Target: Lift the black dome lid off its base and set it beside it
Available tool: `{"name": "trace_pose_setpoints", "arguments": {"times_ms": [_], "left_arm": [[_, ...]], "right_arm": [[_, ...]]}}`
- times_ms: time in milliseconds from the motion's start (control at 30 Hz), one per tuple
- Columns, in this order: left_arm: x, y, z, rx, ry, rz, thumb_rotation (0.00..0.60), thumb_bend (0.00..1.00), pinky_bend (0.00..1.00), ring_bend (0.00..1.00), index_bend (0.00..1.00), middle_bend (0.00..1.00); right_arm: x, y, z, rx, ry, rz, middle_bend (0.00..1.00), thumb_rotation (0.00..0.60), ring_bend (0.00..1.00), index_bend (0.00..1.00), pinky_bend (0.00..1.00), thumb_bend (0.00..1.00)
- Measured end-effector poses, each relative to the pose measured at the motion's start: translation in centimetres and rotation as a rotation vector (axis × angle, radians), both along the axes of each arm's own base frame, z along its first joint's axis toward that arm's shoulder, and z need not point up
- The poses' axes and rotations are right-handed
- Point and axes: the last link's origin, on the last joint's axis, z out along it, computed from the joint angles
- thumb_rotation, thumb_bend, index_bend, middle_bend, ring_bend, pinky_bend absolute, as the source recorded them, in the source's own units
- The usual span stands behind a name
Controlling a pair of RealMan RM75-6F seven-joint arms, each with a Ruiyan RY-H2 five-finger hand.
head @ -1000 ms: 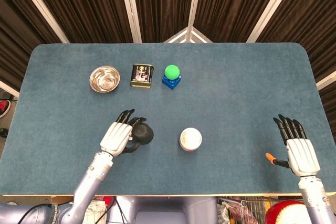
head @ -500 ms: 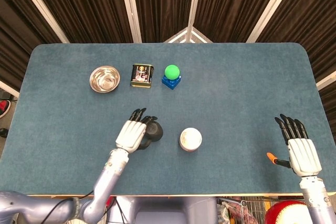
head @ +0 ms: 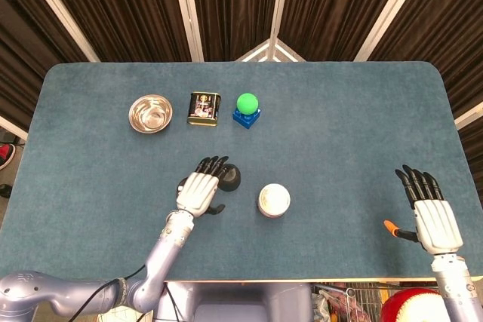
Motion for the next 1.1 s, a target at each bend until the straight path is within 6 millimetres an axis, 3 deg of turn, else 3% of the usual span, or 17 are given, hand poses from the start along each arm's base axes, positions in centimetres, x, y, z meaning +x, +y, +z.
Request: {"name": "trace_pose_setpoints", "arguments": {"times_ms": [167, 267, 467, 567, 700, 800, 1000, 1100], "left_arm": [[0.7, -1.1, 1.2, -0.021, -0.004, -0.035, 0.6, 0.25, 0.0, 0.0, 0.07, 0.0], [0.9, -2.5, 3.0, 0.007, -0.005, -0.075, 0.6, 0.26, 0.0, 0.0, 0.08, 0.0], [-1.9, -4.8, 8.5, 0.26, 0.029, -0.112, 0.6, 0.27, 0.02, 0.0, 0.12, 0.01], [-4.9, -6.2, 11.9, 0.427, 0.051, -0.095, 0.6, 0.27, 0.03, 0.0, 0.12, 0.01], [-10.7, -8.4, 16.0, 0.575, 0.056, 0.036, 0.6, 0.28, 0.03, 0.0, 0.14, 0.01], [-13.9, -9.0, 17.6, 0.591, 0.021, 0.109, 0.6, 0.28, 0.03, 0.0, 0.14, 0.02], [-21.4, -11.1, 20.6, 0.659, 0.088, 0.326, 0.6, 0.28, 0.22, 0.0, 0.16, 0.08], [-22.3, -11.1, 21.2, 0.682, 0.129, 0.364, 0.6, 0.28, 0.23, 0.0, 0.15, 0.09]], "right_arm": [[0.3, 0.1, -0.1, -0.003, 0.001, -0.001, 0.0, 0.6, 0.01, 0.03, 0.0, 0.18], [0.1, -0.1, 0.0, -0.008, -0.002, -0.004, 0.0, 0.6, 0.01, 0.03, 0.0, 0.18], [0.4, -0.1, 0.3, -0.02, -0.01, 0.01, 0.0, 0.6, 0.01, 0.03, 0.0, 0.18], [0.5, 0.0, 0.4, -0.026, -0.005, 0.01, 0.0, 0.6, 0.0, 0.03, 0.0, 0.18], [0.5, 0.3, 0.6, -0.038, -0.003, 0.004, 0.0, 0.6, 0.0, 0.03, 0.0, 0.18], [0.5, 0.3, 0.7, -0.048, 0.015, 0.002, 0.0, 0.6, 0.0, 0.03, 0.0, 0.18], [0.6, 0.3, 0.8, -0.064, 0.016, -0.003, 0.0, 0.6, 0.0, 0.03, 0.0, 0.18], [0.8, 0.3, 0.9, -0.07, 0.014, 0.004, 0.0, 0.6, 0.0, 0.03, 0.0, 0.18]]}}
